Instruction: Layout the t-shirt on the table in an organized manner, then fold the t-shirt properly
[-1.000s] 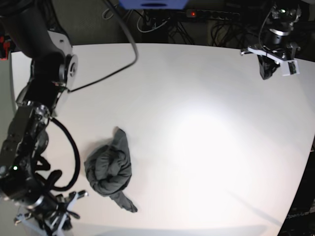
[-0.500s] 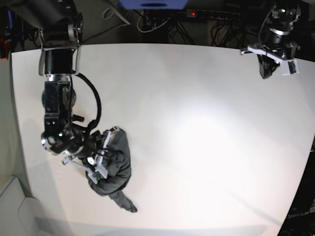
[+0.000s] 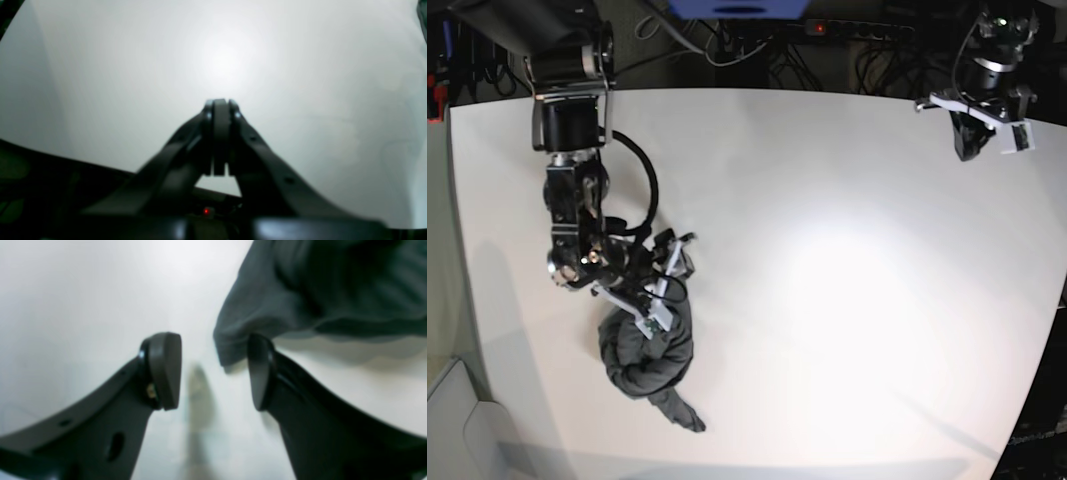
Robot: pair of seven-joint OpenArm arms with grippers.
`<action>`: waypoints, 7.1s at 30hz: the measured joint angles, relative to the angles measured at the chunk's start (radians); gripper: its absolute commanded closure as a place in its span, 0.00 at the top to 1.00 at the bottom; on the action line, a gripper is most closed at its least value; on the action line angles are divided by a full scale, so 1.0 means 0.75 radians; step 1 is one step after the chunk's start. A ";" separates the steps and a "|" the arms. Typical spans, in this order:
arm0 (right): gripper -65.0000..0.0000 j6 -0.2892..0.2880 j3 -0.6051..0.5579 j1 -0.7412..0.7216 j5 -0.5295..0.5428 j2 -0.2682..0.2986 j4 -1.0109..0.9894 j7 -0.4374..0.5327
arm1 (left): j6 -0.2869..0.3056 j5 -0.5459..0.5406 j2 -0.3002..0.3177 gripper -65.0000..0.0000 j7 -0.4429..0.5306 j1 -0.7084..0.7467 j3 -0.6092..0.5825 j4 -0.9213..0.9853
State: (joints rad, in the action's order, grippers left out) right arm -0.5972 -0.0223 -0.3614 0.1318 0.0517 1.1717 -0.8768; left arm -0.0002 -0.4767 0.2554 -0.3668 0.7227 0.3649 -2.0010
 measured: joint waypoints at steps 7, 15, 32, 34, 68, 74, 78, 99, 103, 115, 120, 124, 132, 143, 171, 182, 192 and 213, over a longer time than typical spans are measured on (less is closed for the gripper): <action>0.50 0.003 0.003 -0.022 -0.004 -0.007 -0.111 0.114 | 0.001 0.000 -0.001 0.00 0.000 0.000 0.000 0.000; 0.50 0.098 0.045 -0.045 0.012 -0.011 -0.201 0.222 | 0.001 0.000 -0.001 0.00 0.000 -0.001 0.000 0.000; 0.00 0.161 0.103 -0.111 0.023 -0.007 -0.387 0.388 | 0.003 0.001 -0.001 0.00 0.000 -0.021 0.000 0.000; 0.01 0.161 0.103 -0.111 0.020 -0.013 -0.387 0.382 | 0.001 0.001 -0.001 0.00 0.000 -0.019 0.000 0.000; 0.00 -0.012 0.092 -0.288 0.006 0.040 0.975 -0.476 | 0.000 -0.004 -0.002 0.00 -0.001 0.014 0.044 0.000; 0.00 -0.127 0.049 -0.229 0.015 0.011 1.012 -0.466 | 0.000 -0.005 -0.002 0.00 0.001 0.015 0.044 0.000; 0.00 -0.131 0.051 -0.189 0.005 0.012 1.011 -0.524 | 0.000 -0.005 -0.001 0.00 0.000 0.028 0.044 -0.001; 0.00 -0.131 -0.033 0.121 0.004 -0.080 1.006 -0.590 | 0.001 -0.005 -0.001 0.00 0.000 0.029 0.041 -0.003; 0.00 -0.131 -0.131 0.003 0.005 -0.072 1.006 -0.590 | 0.001 -0.005 -0.003 0.00 0.000 0.028 0.040 -0.003; 0.00 -0.131 -0.265 -0.299 0.014 -0.169 1.004 -0.714 | 0.001 -0.005 -0.004 0.00 0.000 0.048 0.043 -0.003; 0.00 -0.131 -0.267 -0.078 0.015 -0.206 1.005 -0.704 | 0.000 -0.005 -0.005 0.00 0.001 0.049 0.044 -0.003; 0.00 -0.134 -0.279 0.206 -0.011 -0.237 0.998 -0.730 | 0.001 -0.005 -0.005 0.00 0.002 0.040 0.043 -0.003; 0.00 -0.135 -0.473 0.443 0.008 -0.242 0.885 -0.543 | 0.000 -0.006 -0.004 0.00 -0.009 -0.006 0.035 -0.003; 0.00 -0.135 -0.476 0.461 0.005 -0.209 0.607 -0.418 | 0.001 -0.006 -0.005 0.00 -0.007 -0.015 0.035 -0.002; 0.00 -0.135 -0.472 0.229 0.005 -0.142 0.946 -0.586 | 0.000 -0.010 -0.003 0.00 -0.015 -0.072 0.035 -0.003; 0.00 -0.135 -0.467 -0.049 0.007 -0.159 0.963 -0.721 | 0.000 -0.009 -0.005 0.00 -0.015 -0.068 0.035 -0.003; 0.00 -0.134 -0.432 -0.112 0.019 -0.270 1.054 -0.712 | 0.000 -0.010 -0.005 0.00 -0.015 -0.068 0.038 -0.003; 0.00 -0.135 -0.430 -0.031 0.009 -0.266 0.965 -0.721 | 0.000 -0.009 -0.005 0.00 -0.006 -0.090 0.037 -0.003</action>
State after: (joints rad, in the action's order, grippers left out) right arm -0.6987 -0.3450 -0.3847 0.1387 -0.1474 1.8954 -1.4174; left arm -0.0002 -0.4835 0.2520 -0.3714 0.6556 0.3923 -2.0029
